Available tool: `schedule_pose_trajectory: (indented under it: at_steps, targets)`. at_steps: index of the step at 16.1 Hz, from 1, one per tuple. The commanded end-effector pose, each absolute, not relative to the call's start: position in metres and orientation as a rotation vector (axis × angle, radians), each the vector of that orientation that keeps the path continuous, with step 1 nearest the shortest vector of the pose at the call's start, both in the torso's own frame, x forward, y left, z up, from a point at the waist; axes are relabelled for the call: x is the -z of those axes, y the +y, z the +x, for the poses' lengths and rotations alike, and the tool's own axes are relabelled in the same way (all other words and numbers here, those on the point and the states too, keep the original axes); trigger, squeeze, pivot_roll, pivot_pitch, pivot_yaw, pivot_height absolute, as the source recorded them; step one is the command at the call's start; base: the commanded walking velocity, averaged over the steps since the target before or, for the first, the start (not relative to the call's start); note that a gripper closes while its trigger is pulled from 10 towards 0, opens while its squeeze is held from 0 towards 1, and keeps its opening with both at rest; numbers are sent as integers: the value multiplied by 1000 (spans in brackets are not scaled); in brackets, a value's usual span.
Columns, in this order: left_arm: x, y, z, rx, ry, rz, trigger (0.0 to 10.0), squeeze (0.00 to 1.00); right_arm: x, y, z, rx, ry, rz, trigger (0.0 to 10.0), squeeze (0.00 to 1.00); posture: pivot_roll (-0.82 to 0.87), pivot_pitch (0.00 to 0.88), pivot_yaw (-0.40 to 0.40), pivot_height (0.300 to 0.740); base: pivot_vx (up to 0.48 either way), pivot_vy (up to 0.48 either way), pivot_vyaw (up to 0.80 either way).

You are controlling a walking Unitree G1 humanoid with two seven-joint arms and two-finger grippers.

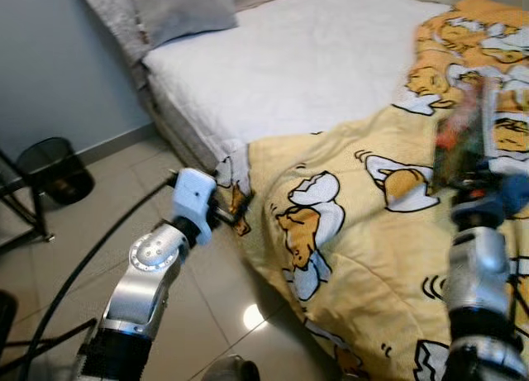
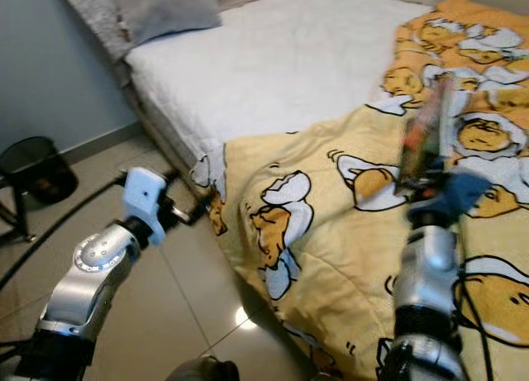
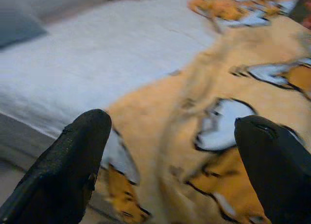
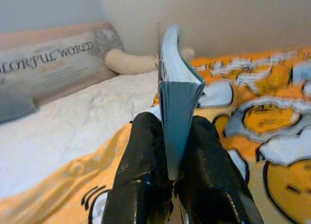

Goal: Clean up the room

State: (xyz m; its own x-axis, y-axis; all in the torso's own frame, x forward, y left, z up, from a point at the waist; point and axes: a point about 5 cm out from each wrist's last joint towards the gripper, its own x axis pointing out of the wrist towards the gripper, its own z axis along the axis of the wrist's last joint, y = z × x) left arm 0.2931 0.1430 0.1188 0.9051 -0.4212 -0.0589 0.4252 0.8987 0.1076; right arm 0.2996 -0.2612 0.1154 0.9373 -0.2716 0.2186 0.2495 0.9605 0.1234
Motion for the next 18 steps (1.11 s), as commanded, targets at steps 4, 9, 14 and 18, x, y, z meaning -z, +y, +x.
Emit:
schedule_pose_trajectory:
  at_steps: [4,9,14,18]
  targets:
    - [-116,156,286,378,24,168,10000,0,-100,-228,282,333,-152,33,10000,0,-36,0,70,740,0,0,0]
    - [-102,153,274,391,85,199,10000,0,-94,-216,283,354,-39,107,10000,0,12,0,45,740,0,0,-458]
    - [-102,164,265,316,94,176,10000,0,-96,-197,288,309,6,178,10000,0,74,0,-16,740,0,0,-790]
    - [-104,163,269,305,111,108,10000,0,-103,-188,288,268,-56,117,10000,0,57,0,-4,740,0,0,-761]
